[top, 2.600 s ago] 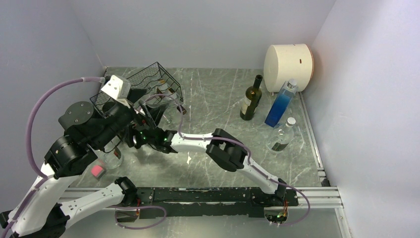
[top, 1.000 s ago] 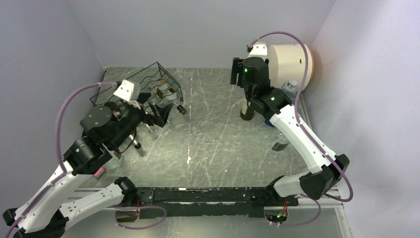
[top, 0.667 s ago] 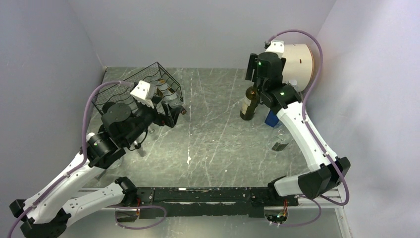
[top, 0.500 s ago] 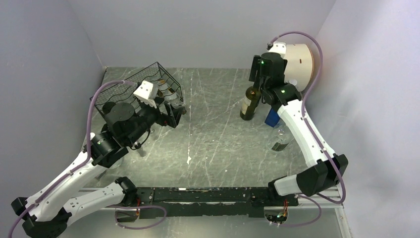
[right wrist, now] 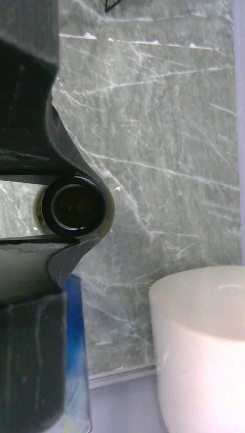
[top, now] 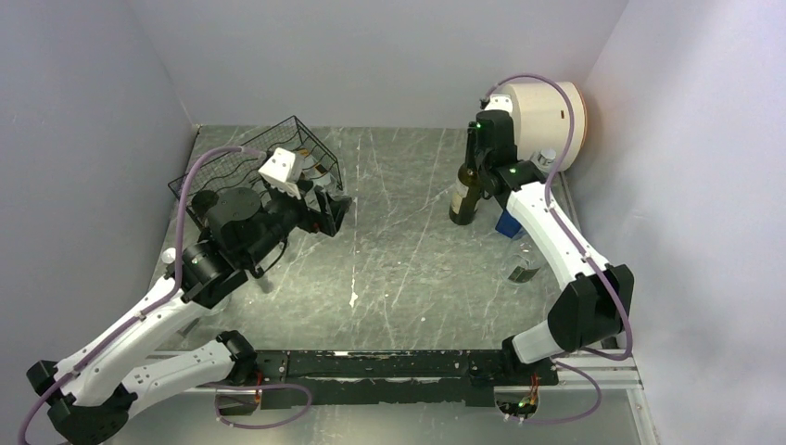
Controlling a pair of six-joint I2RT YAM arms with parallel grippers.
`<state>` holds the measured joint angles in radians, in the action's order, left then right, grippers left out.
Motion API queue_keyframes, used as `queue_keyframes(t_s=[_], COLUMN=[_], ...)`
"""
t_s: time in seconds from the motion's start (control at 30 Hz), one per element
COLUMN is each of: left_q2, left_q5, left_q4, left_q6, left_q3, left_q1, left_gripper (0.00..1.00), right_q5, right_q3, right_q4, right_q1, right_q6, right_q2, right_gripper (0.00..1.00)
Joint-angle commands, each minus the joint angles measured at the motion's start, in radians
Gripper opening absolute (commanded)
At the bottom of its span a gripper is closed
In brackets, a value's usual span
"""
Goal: Put the wine bottle on the wine rack
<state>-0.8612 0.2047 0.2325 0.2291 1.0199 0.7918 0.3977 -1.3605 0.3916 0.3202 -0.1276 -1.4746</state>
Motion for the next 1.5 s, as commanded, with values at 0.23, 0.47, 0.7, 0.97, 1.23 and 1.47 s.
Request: queue_keyframes(t_s=[0.23, 0.47, 0.7, 0.97, 1.23, 1.47], left_q2=[-0.053, -0.058, -0.151, -0.357, -0.475, -0.534], left_q5=[-0.028, -0.158, -0.321, -0.394, -0.596, -0.734], left_q4=[-0.102, -0.344, -0.58, -0.747, -0.857, -0.946], left_q6=[-0.002, -0.044, -0.075, -0.107, -0.218, -0.183], left_q3=[-0.02, -0.179, -0.33, -0.379, -0.415, -0.436], left_q1=[-0.003, -0.003, -0.003, -0.001, -0.001, -0.001], left_gripper=[0.98, 0.98, 0.98, 0.98, 0.98, 0.98], right_q5=[-0.163, -0.359, -0.619, -0.854, -1.042, -1.156], right_q3=[0.068, 0.085, 0.127, 0.177, 0.211, 0.217], right_q4=[-0.105, -0.064, -0.049, -0.088, -0.171, -0.219], right_q1=[-0.006, -0.006, -0.003, -0.004, -0.004, -0.004], right_q6=[0.126, 0.103, 0.038, -0.035, -0.114, -0.149], right_q2=[0.109, 0.206, 0.306, 0.371, 0.375, 0.368], right_gripper=[0.05, 0.0, 0.0, 0.0, 0.0, 0.0])
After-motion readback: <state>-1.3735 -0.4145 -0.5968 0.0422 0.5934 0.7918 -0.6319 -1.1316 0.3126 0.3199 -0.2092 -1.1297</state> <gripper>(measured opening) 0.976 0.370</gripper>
